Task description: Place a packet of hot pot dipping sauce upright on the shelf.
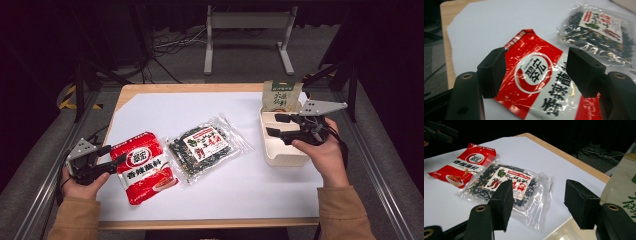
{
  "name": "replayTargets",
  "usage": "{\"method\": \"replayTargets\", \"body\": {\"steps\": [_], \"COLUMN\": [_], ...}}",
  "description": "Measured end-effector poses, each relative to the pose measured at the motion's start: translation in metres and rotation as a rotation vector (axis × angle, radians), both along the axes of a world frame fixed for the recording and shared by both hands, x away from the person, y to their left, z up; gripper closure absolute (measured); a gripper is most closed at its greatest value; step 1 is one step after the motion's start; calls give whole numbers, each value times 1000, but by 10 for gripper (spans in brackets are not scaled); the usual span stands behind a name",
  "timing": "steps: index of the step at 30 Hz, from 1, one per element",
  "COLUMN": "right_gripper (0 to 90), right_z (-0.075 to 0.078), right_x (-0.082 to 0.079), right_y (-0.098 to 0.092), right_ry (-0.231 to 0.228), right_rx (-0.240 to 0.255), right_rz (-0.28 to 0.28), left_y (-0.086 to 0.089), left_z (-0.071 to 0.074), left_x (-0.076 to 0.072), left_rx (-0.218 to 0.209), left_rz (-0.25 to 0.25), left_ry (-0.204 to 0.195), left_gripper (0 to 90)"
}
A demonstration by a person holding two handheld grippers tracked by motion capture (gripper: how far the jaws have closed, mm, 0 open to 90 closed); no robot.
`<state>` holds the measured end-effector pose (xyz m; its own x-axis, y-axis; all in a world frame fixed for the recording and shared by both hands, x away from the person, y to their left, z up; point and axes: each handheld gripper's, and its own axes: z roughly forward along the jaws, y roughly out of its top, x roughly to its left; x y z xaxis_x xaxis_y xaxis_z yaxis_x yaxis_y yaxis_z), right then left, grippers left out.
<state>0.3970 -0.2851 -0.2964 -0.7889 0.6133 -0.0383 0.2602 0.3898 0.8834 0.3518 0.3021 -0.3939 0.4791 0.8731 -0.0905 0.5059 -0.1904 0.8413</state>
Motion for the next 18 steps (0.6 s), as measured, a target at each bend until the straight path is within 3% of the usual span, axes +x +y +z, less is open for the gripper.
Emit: {"method": "replayTargets", "body": {"steps": [3,5,10,14,18], "right_gripper": [398,393,393,392,388], "right_z": [-2,-4,-6,-8,-7], "right_x": [0,0,0,0,-3], "right_y": [4,6,5,4,6], "right_ry": [6,13,21,26,21], "right_rx": [-7,-9,-11,-10,-18], "right_rz": [6,8,12,9,5], "left_y": [8,14,22,30,36], "left_z": [4,10,14,9,4], "left_x": [8,12,22,34,40], "left_rx": [5,32,30,52,70], "left_rz": [7,-22,-27,12,16], "left_ry": [7,9,26,36,33], "left_gripper": [339,369,370,360,405]}}
